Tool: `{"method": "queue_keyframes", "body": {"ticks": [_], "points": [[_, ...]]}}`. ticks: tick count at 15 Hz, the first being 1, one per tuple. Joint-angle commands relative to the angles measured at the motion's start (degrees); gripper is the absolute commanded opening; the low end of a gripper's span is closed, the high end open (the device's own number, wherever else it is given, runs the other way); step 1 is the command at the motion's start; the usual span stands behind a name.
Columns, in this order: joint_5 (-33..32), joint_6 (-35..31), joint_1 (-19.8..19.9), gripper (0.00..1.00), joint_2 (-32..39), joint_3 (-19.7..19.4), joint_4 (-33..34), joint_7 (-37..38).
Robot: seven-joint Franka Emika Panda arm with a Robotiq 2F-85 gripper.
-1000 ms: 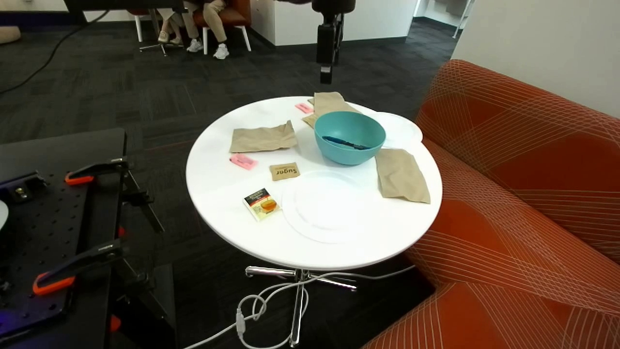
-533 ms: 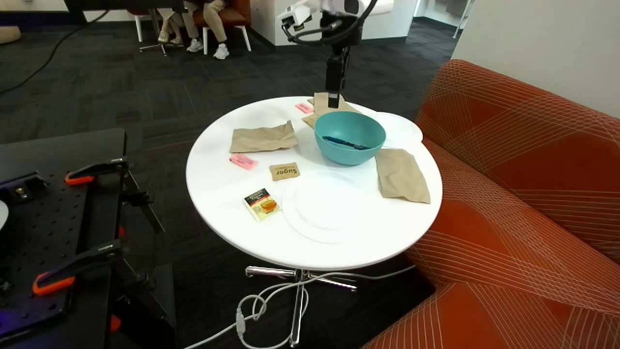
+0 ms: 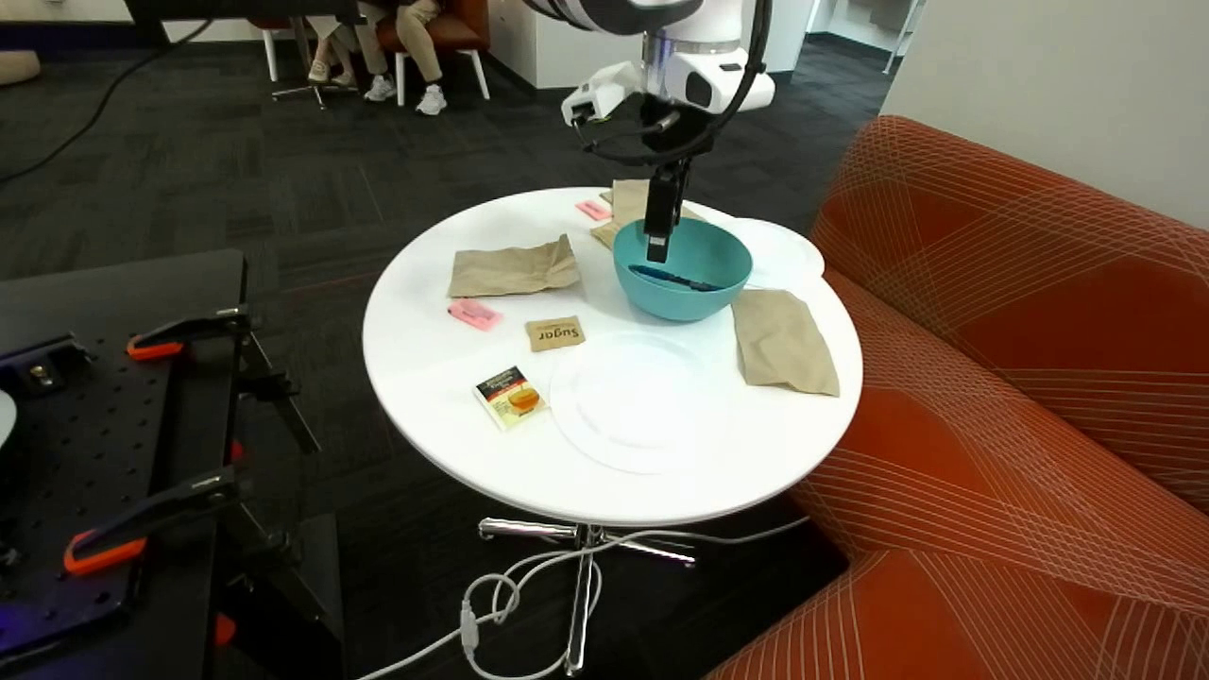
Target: Put the pen on the table
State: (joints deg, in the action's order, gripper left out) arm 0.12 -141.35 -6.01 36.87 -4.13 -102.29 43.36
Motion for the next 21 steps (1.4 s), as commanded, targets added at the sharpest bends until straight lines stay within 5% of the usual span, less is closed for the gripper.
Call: {"method": "queue_keyframes", "body": {"ticks": [1,9,10,21], "points": [[1.8,0.4,-0.6,1.0,3.8,-1.1,3.9,0.9],[3.4,1.1,-0.7,1.0,8.6,-1.6,8.3,1.0],[3.6,1.2,-0.7,0.77,9.0,-1.6,8.6,1.1],[4.1,0.7,-0.7,0.0,9.7,-2.6,8.5,1.4]]}}
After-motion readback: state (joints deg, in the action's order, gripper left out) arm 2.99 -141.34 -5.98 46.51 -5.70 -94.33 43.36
